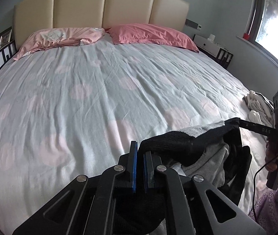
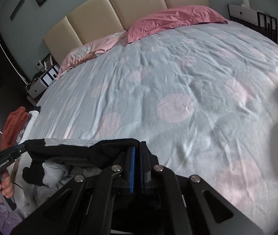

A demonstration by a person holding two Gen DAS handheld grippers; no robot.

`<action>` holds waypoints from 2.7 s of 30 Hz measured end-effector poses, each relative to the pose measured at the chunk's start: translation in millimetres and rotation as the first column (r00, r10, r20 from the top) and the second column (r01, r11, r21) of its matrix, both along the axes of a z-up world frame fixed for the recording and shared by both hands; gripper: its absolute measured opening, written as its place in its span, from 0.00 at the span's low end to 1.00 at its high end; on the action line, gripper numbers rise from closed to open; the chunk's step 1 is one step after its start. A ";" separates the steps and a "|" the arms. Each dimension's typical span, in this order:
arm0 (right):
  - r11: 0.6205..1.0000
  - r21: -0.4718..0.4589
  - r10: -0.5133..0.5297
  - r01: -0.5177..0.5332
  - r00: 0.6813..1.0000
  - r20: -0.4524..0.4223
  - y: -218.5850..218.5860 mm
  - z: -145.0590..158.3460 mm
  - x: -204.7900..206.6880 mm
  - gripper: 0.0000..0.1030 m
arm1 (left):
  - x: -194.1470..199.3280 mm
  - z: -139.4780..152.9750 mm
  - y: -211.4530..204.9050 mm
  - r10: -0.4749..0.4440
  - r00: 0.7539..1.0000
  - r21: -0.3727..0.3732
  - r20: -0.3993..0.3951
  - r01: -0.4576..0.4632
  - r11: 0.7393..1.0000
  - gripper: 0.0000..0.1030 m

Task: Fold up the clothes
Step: 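Lift the grey-and-black shirt high with both tools, holding it by the shoulders, then lower the shirt flat onto the bed with both tools and release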

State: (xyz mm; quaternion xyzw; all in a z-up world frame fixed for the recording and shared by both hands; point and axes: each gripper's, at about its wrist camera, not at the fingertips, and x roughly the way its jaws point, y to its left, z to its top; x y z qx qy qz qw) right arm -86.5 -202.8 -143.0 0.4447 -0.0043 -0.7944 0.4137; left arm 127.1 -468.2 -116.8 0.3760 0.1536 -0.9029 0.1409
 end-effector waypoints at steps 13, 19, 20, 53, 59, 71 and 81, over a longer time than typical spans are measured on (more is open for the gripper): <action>0.997 -0.051 -0.062 0.052 0.971 -0.232 8.0 57.4 40.7 0.02 | 29.7 62.3 8.1 0.095 0.981 -0.035 -0.167 -0.102 0.994 0.03; 0.985 -0.149 -0.139 0.090 0.920 -0.366 23.8 137.3 78.1 0.02 | 62.7 131.9 26.4 0.095 0.958 -0.085 -0.271 -0.122 0.989 0.03; 0.982 -0.165 -0.153 0.094 0.908 -0.391 26.7 153.8 84.1 0.02 | 68.3 147.2 31.1 0.084 0.953 -0.099 -0.291 -0.118 0.988 0.03; 0.947 -0.316 -0.278 0.061 0.652 -0.706 91.2 378.0 217.4 0.02 | 167.5 328.6 91.5 0.025 0.870 -0.297 -0.493 -0.195 0.935 0.03; 0.971 -0.207 -0.228 0.120 0.727 -0.648 29.1 314.4 158.3 0.02 | 97.2 263.1 46.0 0.092 0.936 -0.312 -0.340 -0.204 0.928 0.03; 0.980 0.051 -0.117 0.192 0.764 -0.635 -124.8 198.9 15.4 0.02 | -68.4 155.7 -72.1 0.200 0.977 -0.334 -0.077 -0.215 0.918 0.03; 0.947 0.253 -0.022 0.197 0.827 -0.561 -225.5 86.4 -89.4 0.02 | -177.7 33.0 -141.8 0.204 0.968 -0.329 0.145 -0.147 0.933 0.03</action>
